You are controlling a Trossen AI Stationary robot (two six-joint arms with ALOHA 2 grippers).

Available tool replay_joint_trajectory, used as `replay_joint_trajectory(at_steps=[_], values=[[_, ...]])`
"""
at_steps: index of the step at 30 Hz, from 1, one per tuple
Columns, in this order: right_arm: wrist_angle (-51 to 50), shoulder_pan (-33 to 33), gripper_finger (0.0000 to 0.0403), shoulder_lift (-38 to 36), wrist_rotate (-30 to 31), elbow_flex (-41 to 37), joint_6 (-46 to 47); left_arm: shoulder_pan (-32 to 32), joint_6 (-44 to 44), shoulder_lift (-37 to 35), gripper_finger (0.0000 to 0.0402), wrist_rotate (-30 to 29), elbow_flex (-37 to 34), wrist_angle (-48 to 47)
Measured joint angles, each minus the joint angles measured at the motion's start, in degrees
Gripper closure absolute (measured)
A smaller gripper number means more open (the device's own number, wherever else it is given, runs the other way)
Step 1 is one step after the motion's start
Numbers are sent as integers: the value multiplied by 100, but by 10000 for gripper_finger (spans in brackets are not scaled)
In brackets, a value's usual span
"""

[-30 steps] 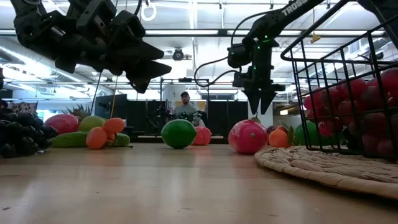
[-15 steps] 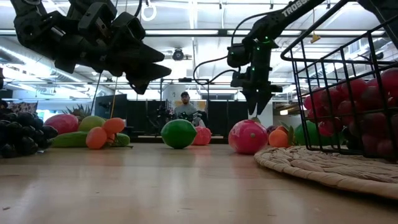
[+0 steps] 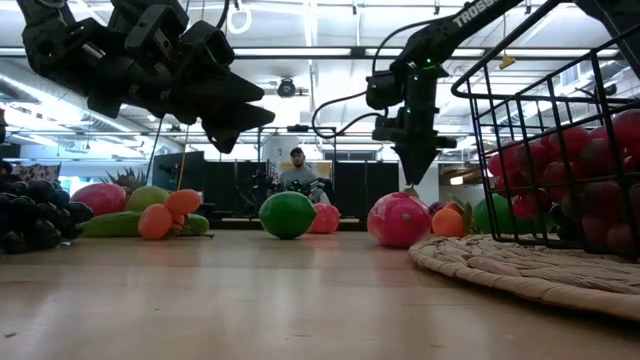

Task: Build produce basket
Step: Put the right green pear into the black wire basket

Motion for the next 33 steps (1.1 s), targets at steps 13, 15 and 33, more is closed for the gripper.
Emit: replay_joint_trajectory(at_steps=[13,15,33], values=[[83,0,392,-7,48,2,-499,-2,-2,0,212,0,2,-15],[125,0,388,-7,47,2,-520,-2,-3,0,212,0,2,-13],[-340,386,393,-920,-514,4,-632,0,-150,0,212,2,2,-4]])
